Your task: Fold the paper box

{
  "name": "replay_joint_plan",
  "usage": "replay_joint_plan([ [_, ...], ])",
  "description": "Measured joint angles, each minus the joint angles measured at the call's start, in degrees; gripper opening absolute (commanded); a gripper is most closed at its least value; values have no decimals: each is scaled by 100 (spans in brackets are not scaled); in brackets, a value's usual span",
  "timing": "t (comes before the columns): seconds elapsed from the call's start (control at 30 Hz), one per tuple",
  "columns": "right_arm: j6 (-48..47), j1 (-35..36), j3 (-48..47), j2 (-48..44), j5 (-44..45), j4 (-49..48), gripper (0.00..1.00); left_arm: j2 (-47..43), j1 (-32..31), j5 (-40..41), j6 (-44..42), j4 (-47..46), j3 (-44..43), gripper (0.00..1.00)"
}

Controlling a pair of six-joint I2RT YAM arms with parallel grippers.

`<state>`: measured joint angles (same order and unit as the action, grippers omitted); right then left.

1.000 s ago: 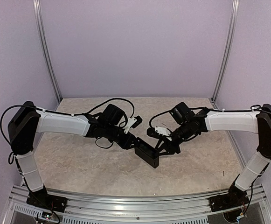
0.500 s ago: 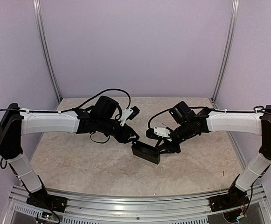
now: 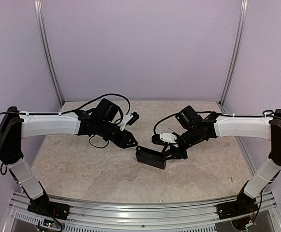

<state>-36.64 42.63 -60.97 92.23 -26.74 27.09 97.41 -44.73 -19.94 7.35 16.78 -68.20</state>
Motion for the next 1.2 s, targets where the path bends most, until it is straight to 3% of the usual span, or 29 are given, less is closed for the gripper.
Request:
replay_joint_plan([
  [0.3, 55, 0, -37, 7, -33, 0, 28, 11, -81, 0, 35, 278, 0, 28],
  [0.93, 177, 0, -39, 57, -66, -2, 29, 570, -240, 247, 140, 461, -463, 5],
  [1.2, 249, 0, -39, 57, -140, 2, 29, 710, -413, 671, 299, 553, -658, 1],
])
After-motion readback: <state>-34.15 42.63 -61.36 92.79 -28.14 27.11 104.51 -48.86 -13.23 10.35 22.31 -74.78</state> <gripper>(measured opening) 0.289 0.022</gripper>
